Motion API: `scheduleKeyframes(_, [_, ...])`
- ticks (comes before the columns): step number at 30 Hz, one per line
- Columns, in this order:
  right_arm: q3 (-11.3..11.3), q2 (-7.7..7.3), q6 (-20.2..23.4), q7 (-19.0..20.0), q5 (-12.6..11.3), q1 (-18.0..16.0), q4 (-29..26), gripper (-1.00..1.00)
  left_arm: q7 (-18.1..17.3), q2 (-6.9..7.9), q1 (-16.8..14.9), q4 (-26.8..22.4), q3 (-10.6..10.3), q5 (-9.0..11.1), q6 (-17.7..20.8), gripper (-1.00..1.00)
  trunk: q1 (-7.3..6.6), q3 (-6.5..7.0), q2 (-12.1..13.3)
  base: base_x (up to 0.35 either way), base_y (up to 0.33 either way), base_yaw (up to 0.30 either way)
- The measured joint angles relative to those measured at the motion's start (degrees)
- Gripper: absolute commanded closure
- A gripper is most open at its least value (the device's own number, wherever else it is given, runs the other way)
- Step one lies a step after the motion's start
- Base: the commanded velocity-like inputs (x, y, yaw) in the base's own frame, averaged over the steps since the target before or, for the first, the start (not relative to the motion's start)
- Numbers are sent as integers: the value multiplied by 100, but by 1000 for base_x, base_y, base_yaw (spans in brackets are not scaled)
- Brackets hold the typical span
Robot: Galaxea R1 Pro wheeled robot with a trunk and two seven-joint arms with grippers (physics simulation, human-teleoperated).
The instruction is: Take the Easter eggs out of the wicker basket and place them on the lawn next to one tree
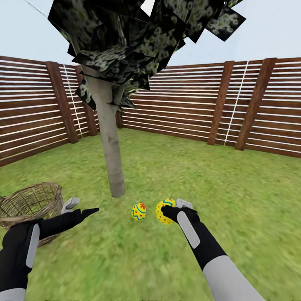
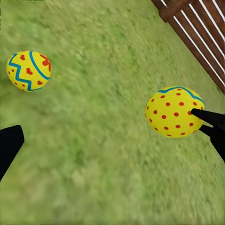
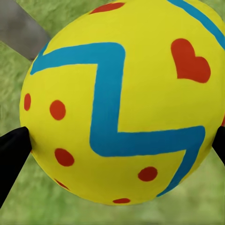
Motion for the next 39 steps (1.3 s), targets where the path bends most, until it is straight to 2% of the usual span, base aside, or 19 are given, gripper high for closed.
scheduleKeyframes(3, [-7,-9,19,-5,-2,2,-2,100,-4,2,-19,-3,12,23,-2,-100,66,-54,-120,0,0,0])
scheduleKeyframes(11, [-11,3,7,2,-69,0,14,100,-386,-1,-24,-101,18,107,-2,-100,65,-54,-122,32,-24,0])
scheduleKeyframes(19, [-10,39,-50,-2,-8,1,15,100,-438,4,-23,-103,20,107,1,-100,66,-54,-122,129,-283,7])
scheduleKeyframes(26, [-9,40,-52,-1,-7,0,41,100,-438,-2,-21,-105,21,105,2,-100,66,-54,-122,27,-311,249])
scheduleKeyframes(39, [-9,40,-88,-1,-7,0,43,100,-429,-11,-21,-106,19,100,-6,-100,64,-54,-122,220,-173,271])
